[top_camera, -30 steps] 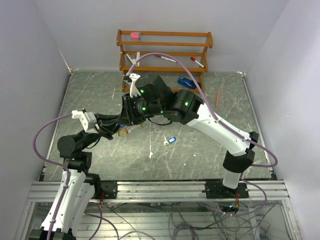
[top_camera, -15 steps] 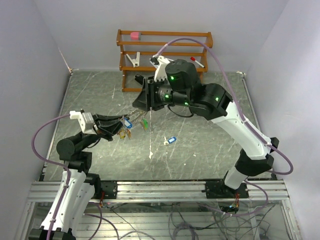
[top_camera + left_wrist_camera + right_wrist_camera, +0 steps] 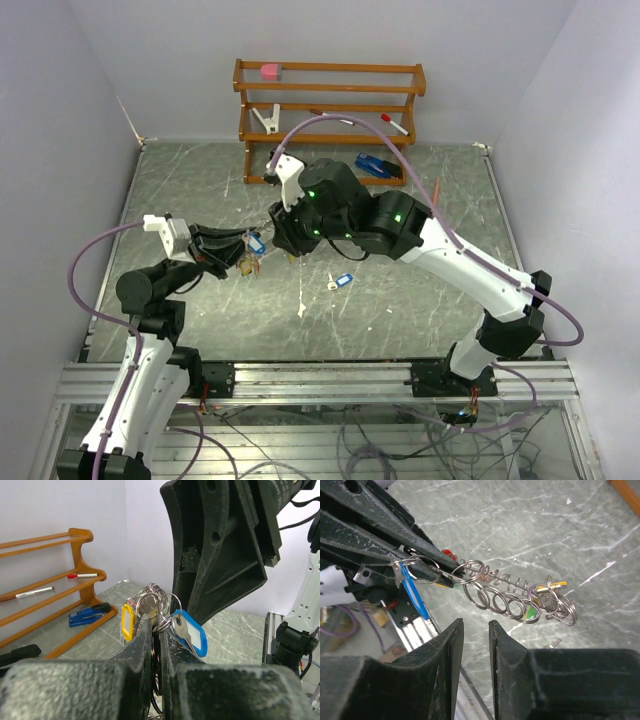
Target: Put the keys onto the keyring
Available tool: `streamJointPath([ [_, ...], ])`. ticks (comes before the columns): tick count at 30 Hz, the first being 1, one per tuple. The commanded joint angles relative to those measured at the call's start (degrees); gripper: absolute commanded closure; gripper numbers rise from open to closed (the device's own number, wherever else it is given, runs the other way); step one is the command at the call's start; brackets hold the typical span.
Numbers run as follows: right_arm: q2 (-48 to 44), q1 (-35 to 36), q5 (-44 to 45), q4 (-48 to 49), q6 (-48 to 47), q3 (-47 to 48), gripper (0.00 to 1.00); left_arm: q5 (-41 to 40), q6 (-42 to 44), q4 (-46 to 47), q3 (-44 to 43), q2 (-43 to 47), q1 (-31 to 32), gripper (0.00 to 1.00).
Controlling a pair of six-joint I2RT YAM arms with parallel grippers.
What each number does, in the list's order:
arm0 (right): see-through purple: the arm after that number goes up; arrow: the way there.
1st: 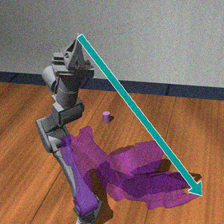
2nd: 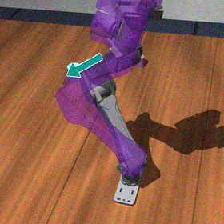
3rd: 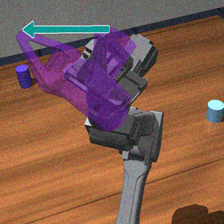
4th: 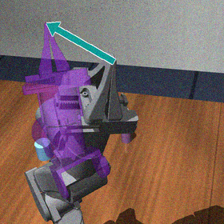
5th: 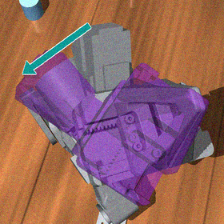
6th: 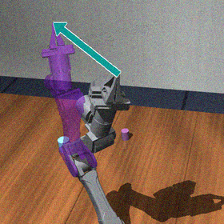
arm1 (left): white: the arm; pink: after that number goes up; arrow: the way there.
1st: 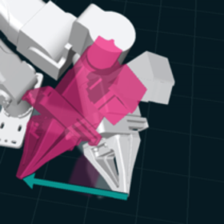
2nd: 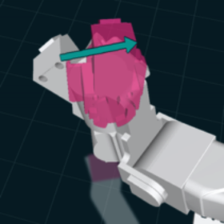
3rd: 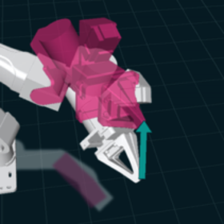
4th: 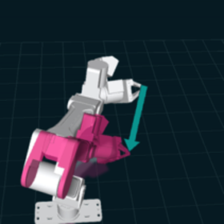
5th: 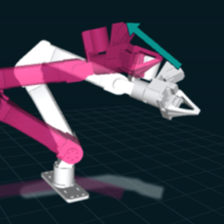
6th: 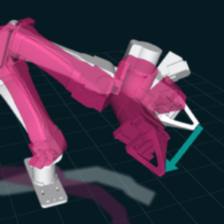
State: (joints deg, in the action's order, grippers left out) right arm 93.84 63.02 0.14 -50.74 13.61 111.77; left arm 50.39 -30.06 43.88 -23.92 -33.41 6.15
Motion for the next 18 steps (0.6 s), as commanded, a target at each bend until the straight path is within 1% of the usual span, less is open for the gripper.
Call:
streamJointPath([
  [1, -3.7, 1.4, 3.5, 4.8, -9.1, -0.5, 0.74, -0.8, -0.4, 3.7, -0.7, -0.1, 0.1, 0.93],
  [3, -3.7, 2.8, 5.6, 4.8, -10.2, 0.4, 0.77, -0.6, 0.0, 2.9, -0.9, -0.3, 0.1, 0.93],
  [6, -5.1, 4.2, 8.3, 6.2, -11.5, 0.2, 0.78, -0.6, 0.5, 2.3, -1.2, -0.5, 0.1, 0.93],
  [9, -6.4, 5.0, 10.3, 7.9, -13.6, -1.7, 0.77, -0.1, -0.8, 3.7, -1.1, -1.2, 0.1, 0.93],
  [18, -5.7, 7.0, 13.5, 12.3, -21.7, -5.1, 0.75, 0.7, -3.1, 4.4, -2.2, -2.1, 0.1, 0.93],
])
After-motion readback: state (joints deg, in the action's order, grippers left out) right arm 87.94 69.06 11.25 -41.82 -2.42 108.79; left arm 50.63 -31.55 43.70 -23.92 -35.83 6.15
